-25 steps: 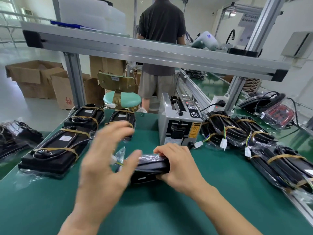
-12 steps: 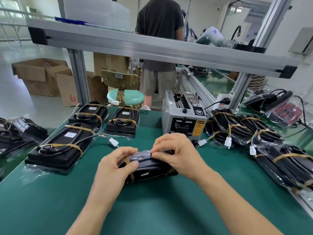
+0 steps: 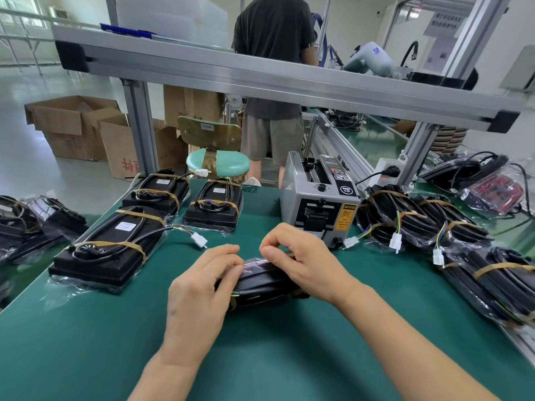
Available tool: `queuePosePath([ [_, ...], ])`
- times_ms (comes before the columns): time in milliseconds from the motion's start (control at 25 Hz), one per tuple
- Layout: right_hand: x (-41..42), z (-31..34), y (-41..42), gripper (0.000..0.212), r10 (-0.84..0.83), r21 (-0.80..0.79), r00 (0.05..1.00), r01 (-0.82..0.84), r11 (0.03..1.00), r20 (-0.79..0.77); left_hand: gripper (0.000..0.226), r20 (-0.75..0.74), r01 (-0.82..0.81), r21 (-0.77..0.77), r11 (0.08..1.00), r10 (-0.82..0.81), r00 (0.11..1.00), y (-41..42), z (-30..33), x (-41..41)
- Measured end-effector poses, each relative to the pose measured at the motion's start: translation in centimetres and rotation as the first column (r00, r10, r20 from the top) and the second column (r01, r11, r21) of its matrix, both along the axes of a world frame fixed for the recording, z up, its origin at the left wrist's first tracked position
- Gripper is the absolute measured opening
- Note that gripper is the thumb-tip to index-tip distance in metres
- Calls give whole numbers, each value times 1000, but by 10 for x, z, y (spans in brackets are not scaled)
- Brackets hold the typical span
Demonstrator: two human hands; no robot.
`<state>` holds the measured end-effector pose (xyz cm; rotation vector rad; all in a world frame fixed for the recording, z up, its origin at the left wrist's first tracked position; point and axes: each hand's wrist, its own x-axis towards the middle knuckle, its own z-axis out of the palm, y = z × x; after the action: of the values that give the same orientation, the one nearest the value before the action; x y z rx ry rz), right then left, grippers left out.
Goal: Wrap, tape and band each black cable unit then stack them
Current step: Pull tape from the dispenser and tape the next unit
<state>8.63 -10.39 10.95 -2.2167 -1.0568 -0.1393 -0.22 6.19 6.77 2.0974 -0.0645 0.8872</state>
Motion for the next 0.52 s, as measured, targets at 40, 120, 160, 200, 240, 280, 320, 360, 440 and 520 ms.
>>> queuePosePath([
  [40,1,1,-2,9,30,-15,1000,-30,999,-1,12,12,4,120,993,-5,1000,4,2,2],
  [120,1,0,-4,21,63,-83,998,-61,995,26,21,-9,-2,283,959,5,1000,8,5,5],
  [160,2,0,-4,27,69,-108,997,-65,992,40,24,-29,-12,307,952,22,999,8,7,6],
  [200,2,-1,-4,31,74,-111,996,-68,991,48,23,-52,-19,292,956,35,998,6,7,6],
  [240,3,-1,-4,31,78,-93,996,-73,993,45,21,-75,-15,233,972,33,997,4,8,6],
  [280,4,-2,-4,28,82,-56,996,-81,995,22,17,-93,8,151,989,7,996,4,7,8],
  [320,5,-2,-4,24,89,-11,996,-90,996,-20,14,-103,42,83,996,-33,994,6,7,8],
  [360,6,-3,-4,21,96,27,994,-94,995,-57,11,-105,90,43,995,-85,991,10,6,7],
  [440,5,-6,-4,18,93,70,994,-89,994,-55,7,-109,158,42,987,-153,982,17,10,2],
  [520,3,-9,-3,18,81,93,997,-79,992,-15,8,-115,147,134,980,-132,985,21,17,0],
])
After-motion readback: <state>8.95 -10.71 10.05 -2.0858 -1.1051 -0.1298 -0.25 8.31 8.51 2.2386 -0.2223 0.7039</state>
